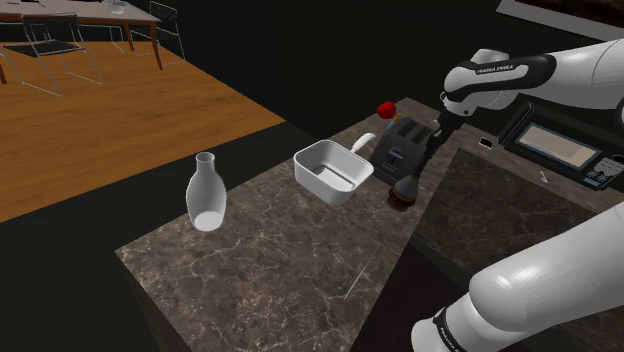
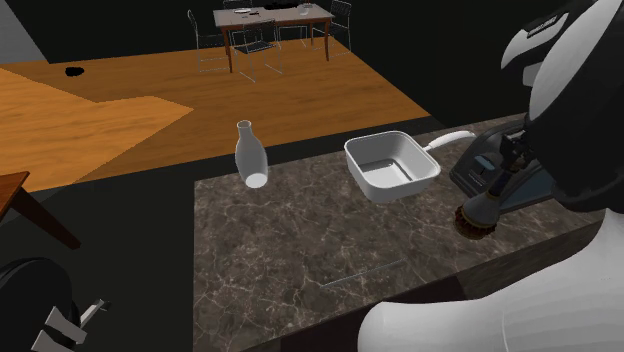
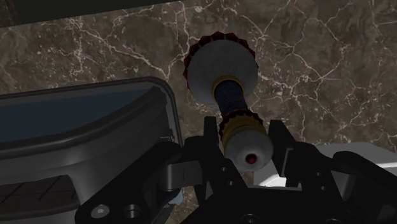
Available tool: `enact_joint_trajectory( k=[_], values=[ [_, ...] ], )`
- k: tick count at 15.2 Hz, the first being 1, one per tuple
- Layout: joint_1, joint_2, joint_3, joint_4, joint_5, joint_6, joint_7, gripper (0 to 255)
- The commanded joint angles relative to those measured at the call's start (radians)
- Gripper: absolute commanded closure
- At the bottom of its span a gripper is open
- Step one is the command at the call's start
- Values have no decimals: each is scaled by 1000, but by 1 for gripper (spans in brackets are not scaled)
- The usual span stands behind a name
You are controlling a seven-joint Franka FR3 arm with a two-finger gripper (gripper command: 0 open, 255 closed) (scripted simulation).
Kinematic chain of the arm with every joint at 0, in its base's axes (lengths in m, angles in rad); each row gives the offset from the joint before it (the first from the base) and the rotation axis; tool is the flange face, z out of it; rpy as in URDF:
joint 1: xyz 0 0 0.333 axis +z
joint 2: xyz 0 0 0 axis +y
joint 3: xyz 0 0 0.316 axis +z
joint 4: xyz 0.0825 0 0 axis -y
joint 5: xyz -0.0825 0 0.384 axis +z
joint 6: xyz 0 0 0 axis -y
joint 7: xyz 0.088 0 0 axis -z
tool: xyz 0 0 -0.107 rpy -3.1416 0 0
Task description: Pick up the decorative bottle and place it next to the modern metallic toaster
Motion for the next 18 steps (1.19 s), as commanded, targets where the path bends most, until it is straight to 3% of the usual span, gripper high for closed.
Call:
enact_joint_trajectory(
  k=[1,2,3,8,12,18],
  values=[
    [0,-1,0,0,0,1,0,255],
    [0,-1,0,0,0,1,0,255],
    [0,0,0,0,0,1,0,0],
    [0,-1,0,0,0,1,0,0],
    [2,-31,7,98,-6,-126,5,0],
    [2,-31,7,98,-6,-126,5,0]
  ],
)
